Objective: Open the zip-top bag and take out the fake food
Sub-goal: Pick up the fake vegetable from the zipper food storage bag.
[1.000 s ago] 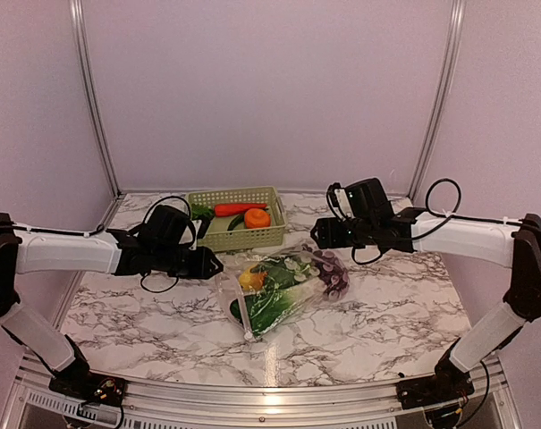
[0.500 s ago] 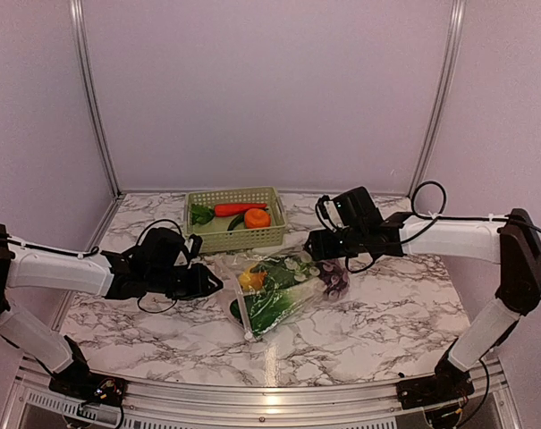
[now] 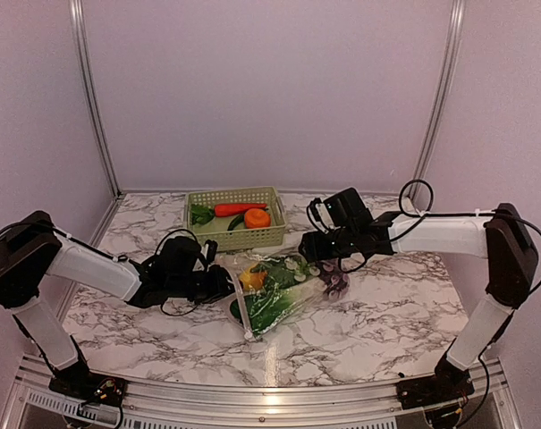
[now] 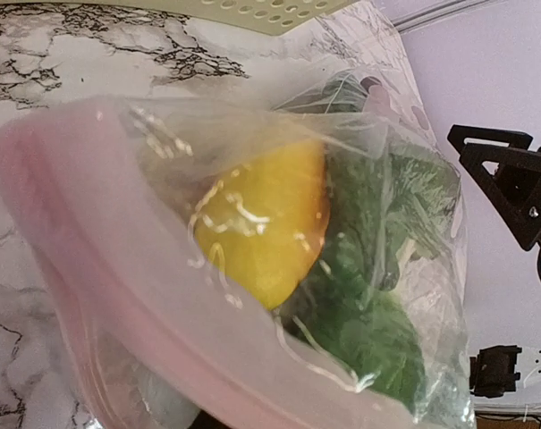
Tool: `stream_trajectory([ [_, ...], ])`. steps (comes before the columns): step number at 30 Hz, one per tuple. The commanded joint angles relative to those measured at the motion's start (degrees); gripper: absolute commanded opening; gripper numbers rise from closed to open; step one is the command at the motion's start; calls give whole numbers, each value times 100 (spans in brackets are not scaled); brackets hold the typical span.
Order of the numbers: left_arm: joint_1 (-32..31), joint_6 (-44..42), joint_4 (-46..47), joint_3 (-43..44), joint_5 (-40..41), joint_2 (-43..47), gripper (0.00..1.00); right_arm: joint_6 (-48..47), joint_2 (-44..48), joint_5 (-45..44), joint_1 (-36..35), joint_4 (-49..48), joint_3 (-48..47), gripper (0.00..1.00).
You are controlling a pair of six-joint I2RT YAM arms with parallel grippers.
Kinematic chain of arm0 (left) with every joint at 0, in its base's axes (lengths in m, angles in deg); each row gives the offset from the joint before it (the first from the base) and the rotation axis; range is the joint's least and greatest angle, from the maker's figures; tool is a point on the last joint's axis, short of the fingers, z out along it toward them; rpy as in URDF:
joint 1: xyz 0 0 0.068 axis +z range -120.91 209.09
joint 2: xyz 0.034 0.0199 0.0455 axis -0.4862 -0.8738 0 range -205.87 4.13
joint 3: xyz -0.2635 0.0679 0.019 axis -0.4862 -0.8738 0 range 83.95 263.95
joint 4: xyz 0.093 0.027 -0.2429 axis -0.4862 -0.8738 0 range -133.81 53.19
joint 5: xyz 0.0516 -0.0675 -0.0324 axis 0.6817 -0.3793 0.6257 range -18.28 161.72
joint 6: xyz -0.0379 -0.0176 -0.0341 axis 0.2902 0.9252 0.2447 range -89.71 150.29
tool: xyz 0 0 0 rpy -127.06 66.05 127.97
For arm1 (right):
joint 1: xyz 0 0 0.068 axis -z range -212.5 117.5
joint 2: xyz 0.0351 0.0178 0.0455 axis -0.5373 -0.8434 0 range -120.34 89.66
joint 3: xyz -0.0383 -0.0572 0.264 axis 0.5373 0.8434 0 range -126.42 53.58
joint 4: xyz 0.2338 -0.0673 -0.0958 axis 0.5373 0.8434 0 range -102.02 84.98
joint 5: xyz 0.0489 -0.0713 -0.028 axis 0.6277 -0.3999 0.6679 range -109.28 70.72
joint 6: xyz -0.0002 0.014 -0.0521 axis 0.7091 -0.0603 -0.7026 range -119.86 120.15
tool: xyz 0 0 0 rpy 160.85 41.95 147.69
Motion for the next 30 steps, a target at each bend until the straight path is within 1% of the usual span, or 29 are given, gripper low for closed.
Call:
stream_trajectory([
  [1,-42,307,911,201,-48,-230,29,-24,-169,-90,-48,31,-161,67],
  [7,-18,167,848,483,-142,-433,35,-48,-358,-104,-44,39,-195,66],
  [10,19,-28,528,775,-436,-507,36,-68,-412,-84,-48,82,-304,66],
  [13,69,-296,-6,879,-466,-366,38,-70,-409,-94,-48,138,-374,66],
  [18,148,-601,-323,991,-852,-408,38,-41,-366,-104,-46,240,-381,66],
  [22,147,-917,-690,1087,-934,-336,39,-37,-245,-58,-48,253,-360,66],
  [30,147,-997,-644,889,-995,-205,39,-35,-217,59,-53,269,-295,66],
])
